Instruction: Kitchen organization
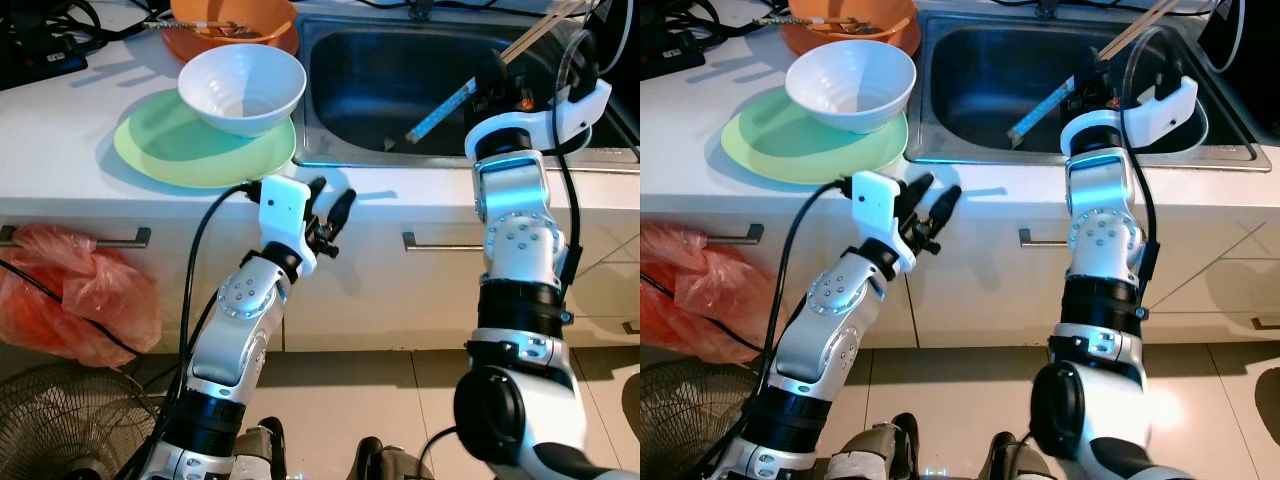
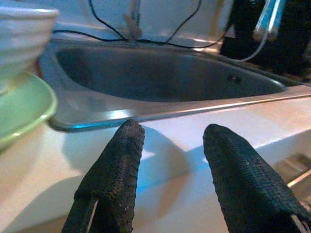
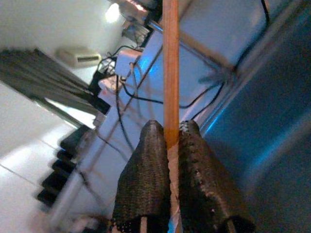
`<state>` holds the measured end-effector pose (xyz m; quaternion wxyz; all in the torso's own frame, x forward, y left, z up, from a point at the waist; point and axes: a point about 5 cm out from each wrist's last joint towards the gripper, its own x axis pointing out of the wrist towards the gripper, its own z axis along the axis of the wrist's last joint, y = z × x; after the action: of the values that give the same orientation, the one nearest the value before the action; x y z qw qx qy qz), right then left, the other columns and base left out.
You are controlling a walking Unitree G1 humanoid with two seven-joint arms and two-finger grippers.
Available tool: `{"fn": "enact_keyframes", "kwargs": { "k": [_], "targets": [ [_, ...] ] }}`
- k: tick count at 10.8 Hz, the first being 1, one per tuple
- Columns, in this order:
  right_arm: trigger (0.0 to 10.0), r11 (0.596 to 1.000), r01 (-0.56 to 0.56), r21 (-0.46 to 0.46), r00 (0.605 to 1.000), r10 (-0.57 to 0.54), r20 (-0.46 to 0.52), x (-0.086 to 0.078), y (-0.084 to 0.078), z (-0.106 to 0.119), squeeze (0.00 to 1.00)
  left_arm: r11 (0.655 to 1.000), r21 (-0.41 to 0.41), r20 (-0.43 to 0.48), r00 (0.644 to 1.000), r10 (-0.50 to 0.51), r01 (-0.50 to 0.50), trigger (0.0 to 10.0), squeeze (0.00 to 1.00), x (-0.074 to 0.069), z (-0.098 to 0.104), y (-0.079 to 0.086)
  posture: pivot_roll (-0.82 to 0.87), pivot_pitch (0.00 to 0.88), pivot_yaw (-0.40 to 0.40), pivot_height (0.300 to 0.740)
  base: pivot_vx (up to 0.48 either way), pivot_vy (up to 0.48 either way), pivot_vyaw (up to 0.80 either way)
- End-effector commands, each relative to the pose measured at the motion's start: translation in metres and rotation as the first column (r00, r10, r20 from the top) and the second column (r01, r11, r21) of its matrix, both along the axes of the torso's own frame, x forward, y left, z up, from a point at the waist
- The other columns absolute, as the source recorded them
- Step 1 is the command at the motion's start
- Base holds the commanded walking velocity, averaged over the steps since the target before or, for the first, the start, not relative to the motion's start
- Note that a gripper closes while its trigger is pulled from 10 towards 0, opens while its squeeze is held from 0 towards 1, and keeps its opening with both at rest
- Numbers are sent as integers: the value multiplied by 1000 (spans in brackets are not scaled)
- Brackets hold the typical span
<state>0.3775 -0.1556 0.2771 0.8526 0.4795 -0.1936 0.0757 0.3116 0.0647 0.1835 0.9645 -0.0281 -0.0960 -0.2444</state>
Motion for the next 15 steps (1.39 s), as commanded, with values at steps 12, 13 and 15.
{"fn": "enact_keyframes", "kwargs": {
  "k": [12, 13, 15],
  "targets": [
    [10000, 704, 237, -670, 971, -145, 192, 30, 20, -6, 0, 997, 35, 31, 998, 62, -63, 10000, 0, -4, -3, -8, 191, 179, -49, 740, 0, 0, 0],
    [10000, 702, 239, -671, 970, -145, 193, 30, 20, -8, 0, 997, 36, 28, 997, 72, -73, 10000, 0, -4, -4, -8, 186, 180, -47, 740, 0, 0, 0],
    [10000, 699, 244, -672, 969, -148, 198, 30, 20, -7, 0, 997, 31, 28, 997, 71, -71, 10000, 0, -4, -4, -9, 182, 173, -48, 740, 131, 0, 0]
  ]
}}
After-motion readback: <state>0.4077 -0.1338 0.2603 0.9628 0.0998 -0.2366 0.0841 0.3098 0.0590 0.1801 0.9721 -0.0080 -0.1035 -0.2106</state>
